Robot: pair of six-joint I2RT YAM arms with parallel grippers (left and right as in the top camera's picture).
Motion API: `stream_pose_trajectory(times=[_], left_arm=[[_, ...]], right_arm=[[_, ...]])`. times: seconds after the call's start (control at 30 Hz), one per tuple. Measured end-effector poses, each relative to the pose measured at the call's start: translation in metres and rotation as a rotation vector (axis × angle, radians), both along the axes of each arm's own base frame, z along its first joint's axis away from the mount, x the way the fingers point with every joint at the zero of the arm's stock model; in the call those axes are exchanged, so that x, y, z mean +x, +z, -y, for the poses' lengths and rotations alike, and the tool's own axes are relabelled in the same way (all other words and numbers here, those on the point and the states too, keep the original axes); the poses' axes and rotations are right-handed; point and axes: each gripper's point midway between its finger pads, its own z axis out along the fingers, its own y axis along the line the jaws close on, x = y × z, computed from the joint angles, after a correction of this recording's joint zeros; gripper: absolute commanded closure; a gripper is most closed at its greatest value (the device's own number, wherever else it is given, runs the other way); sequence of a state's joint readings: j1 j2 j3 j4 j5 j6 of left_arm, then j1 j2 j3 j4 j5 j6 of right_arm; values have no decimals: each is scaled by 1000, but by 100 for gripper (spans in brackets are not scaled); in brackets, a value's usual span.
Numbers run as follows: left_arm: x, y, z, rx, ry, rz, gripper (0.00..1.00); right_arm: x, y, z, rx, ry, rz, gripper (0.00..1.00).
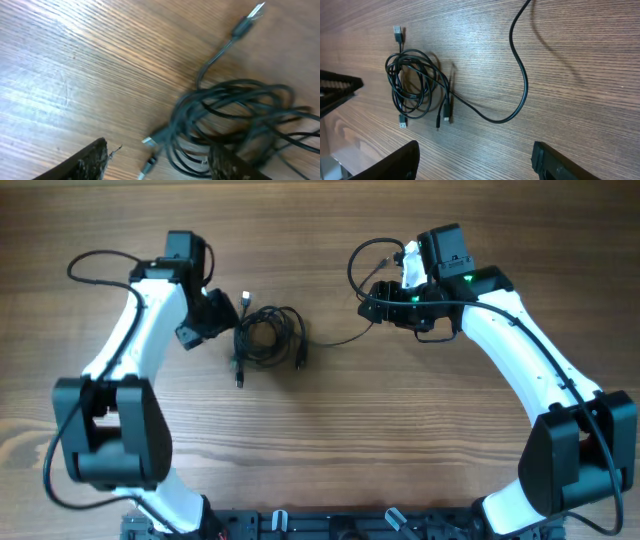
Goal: Untangle cables
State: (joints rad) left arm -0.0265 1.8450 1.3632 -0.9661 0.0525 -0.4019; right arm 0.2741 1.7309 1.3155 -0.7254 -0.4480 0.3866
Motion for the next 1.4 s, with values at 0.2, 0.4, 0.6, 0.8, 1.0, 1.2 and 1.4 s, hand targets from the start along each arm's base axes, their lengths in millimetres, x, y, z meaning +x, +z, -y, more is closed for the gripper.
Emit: stream_pose_trajectory(times=[0.2, 0.4, 0.6, 0.8, 1.0, 1.2, 1.4], left_arm=[[7, -41, 8, -102, -147, -46, 48], [16, -63, 16, -143, -193, -41, 96], [13, -62, 17, -150, -200, -50, 96], [45, 57, 22, -133, -239, 323, 96], [32, 213, 47, -150, -374, 783, 96], [10, 229, 91, -156, -700, 862, 96], [6, 230, 105, -151, -805, 884, 96]], right_arm=[[0, 0, 0, 0, 0, 1, 26], [0, 0, 0, 0, 0, 0, 26], [-3, -2, 2, -17, 38, 10, 45], [6, 40, 22, 100, 14, 97, 30], [1, 103, -2, 336, 130, 237, 26], [-1, 145, -24, 540, 255, 330, 26], [-5, 155, -29, 600, 276, 318, 24]])
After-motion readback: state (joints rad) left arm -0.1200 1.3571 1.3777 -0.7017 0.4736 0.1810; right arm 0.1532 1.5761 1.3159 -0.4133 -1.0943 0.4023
